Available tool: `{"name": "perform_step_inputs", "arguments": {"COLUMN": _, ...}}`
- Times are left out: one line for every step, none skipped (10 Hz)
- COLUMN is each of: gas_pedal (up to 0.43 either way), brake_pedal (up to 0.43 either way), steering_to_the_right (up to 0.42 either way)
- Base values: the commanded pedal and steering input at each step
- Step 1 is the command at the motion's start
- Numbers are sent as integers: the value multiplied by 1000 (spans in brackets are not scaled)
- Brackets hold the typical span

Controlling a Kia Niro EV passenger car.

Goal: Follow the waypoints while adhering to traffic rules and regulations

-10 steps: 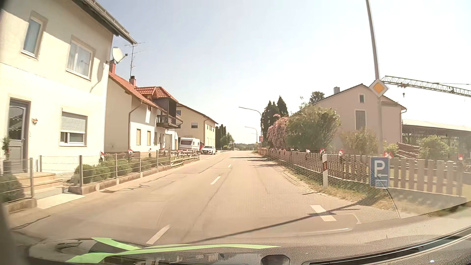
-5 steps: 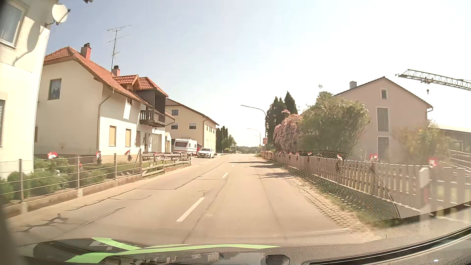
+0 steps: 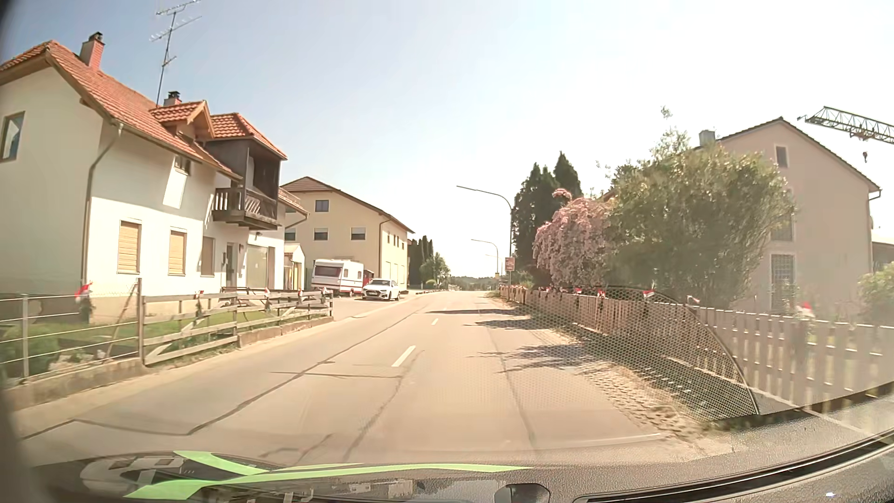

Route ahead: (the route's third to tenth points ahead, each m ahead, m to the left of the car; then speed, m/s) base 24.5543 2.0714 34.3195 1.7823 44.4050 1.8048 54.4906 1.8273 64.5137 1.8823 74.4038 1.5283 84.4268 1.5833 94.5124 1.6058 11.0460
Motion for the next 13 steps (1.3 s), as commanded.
{"name": "perform_step_inputs", "arguments": {"gas_pedal": 169, "brake_pedal": 0, "steering_to_the_right": -5}}
{"name": "perform_step_inputs", "arguments": {"gas_pedal": 189, "brake_pedal": 0, "steering_to_the_right": -5}}
{"name": "perform_step_inputs", "arguments": {"gas_pedal": 197, "brake_pedal": 0, "steering_to_the_right": -5}}
{"name": "perform_step_inputs", "arguments": {"gas_pedal": 209, "brake_pedal": 0, "steering_to_the_right": -5}}
{"name": "perform_step_inputs", "arguments": {"gas_pedal": 209, "brake_pedal": 0, "steering_to_the_right": -5}}
{"name": "perform_step_inputs", "arguments": {"gas_pedal": 220, "brake_pedal": 0, "steering_to_the_right": -5}}
{"name": "perform_step_inputs", "arguments": {"gas_pedal": 220, "brake_pedal": 0, "steering_to_the_right": -5}}
{"name": "perform_step_inputs", "arguments": {"gas_pedal": 228, "brake_pedal": 0, "steering_to_the_right": -5}}
{"name": "perform_step_inputs", "arguments": {"gas_pedal": 228, "brake_pedal": 0, "steering_to_the_right": -6}}
{"name": "perform_step_inputs", "arguments": {"gas_pedal": 240, "brake_pedal": 0, "steering_to_the_right": -7}}
{"name": "perform_step_inputs", "arguments": {"gas_pedal": 240, "brake_pedal": 0, "steering_to_the_right": -8}}
{"name": "perform_step_inputs", "arguments": {"gas_pedal": 240, "brake_pedal": 0, "steering_to_the_right": -9}}
{"name": "perform_step_inputs", "arguments": {"gas_pedal": 260, "brake_pedal": 0, "steering_to_the_right": -9}}
